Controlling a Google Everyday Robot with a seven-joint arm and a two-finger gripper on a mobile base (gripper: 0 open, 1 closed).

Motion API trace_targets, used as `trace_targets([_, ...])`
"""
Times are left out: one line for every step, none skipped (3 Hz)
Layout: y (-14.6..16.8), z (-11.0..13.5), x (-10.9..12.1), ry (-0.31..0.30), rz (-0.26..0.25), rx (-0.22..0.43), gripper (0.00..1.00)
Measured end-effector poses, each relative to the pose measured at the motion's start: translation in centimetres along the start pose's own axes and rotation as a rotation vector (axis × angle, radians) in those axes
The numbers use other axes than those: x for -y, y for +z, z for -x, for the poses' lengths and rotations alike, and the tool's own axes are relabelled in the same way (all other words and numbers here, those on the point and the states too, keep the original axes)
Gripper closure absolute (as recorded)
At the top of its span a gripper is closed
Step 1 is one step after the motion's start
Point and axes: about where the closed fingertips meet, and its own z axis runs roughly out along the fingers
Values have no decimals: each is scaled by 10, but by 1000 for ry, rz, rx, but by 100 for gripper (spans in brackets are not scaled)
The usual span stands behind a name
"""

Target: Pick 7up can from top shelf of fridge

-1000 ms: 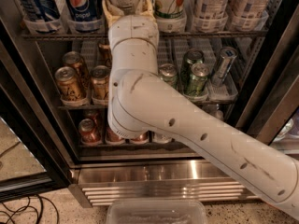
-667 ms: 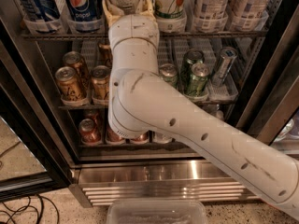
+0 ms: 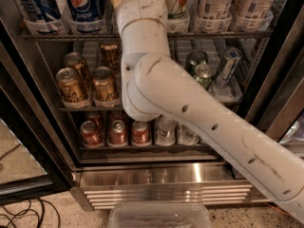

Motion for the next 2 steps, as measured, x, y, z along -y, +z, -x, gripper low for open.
trace_targets([23,31,9,-21,32,105,100])
trace_targets([27,54,8,-4,74,151,100])
